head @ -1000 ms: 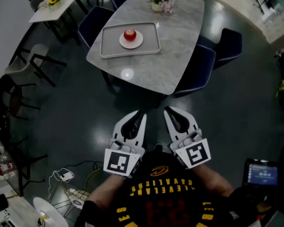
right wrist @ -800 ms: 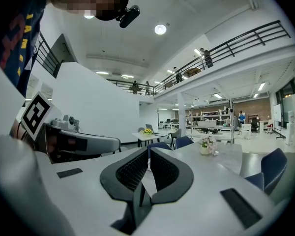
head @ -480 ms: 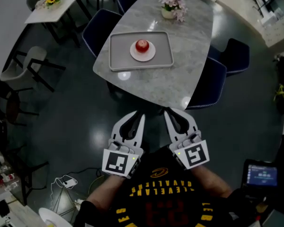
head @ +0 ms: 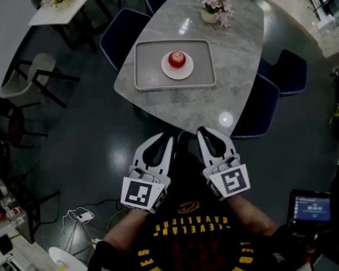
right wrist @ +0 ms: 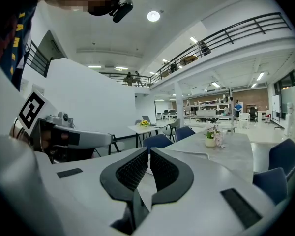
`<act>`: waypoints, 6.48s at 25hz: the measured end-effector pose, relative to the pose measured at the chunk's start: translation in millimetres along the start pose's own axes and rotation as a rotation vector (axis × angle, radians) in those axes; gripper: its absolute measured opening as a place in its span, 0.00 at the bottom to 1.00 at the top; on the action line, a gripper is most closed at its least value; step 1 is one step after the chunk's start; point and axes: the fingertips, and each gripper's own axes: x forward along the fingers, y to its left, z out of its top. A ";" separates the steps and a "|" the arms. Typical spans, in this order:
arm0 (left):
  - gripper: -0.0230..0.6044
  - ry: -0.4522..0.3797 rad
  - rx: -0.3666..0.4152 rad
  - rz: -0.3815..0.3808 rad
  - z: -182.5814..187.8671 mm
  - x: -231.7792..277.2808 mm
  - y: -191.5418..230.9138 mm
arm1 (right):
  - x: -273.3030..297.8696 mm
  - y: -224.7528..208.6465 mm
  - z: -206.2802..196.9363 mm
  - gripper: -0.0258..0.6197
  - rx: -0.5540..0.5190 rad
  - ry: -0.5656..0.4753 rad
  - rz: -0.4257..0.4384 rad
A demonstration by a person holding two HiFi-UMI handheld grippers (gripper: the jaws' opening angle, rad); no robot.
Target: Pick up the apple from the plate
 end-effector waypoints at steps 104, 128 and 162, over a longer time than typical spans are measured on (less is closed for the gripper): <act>0.12 0.993 -0.397 -0.075 -149.7 314.1 237.8 | 248.8 -210.3 -196.2 0.11 1.055 0.583 -0.240; 0.12 1.074 -0.294 -0.274 -192.5 268.1 85.1 | 78.6 -212.8 -222.0 0.11 1.122 0.453 -0.400; 0.12 1.190 -0.190 -0.310 -267.1 262.5 0.4 | -18.8 -229.7 -286.3 0.11 1.198 0.463 -0.489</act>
